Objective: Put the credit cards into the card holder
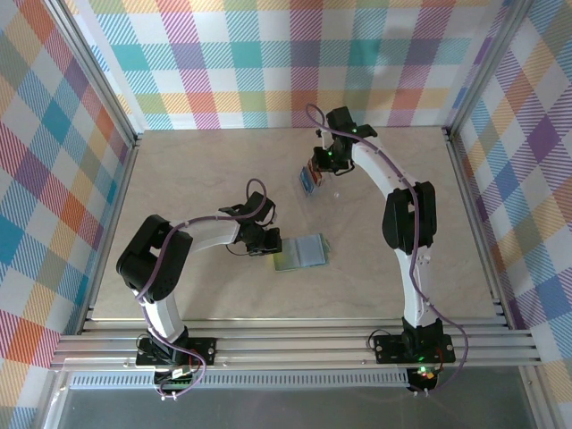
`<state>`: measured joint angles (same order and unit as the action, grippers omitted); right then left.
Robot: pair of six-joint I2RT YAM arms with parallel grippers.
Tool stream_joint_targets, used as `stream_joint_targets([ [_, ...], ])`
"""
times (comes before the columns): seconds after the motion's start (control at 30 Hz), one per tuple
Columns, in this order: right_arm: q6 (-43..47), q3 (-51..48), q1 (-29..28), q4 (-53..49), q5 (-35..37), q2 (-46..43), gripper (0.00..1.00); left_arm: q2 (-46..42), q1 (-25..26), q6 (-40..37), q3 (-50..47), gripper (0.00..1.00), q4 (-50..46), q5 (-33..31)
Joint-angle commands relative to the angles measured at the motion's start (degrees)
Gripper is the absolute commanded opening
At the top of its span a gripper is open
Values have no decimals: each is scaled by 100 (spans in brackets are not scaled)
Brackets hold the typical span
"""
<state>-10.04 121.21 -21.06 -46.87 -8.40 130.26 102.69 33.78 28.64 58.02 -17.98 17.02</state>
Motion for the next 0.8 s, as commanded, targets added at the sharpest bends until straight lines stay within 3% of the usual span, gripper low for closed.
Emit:
stream_joint_targets([
  [0.0,-15,185,30,-143,12,-125,14,146,50,-78,-6,12,-198,-14],
  [0.77,-199,175,23,-105,704,-584,0,158,50,-87,2,12,-223,-29],
])
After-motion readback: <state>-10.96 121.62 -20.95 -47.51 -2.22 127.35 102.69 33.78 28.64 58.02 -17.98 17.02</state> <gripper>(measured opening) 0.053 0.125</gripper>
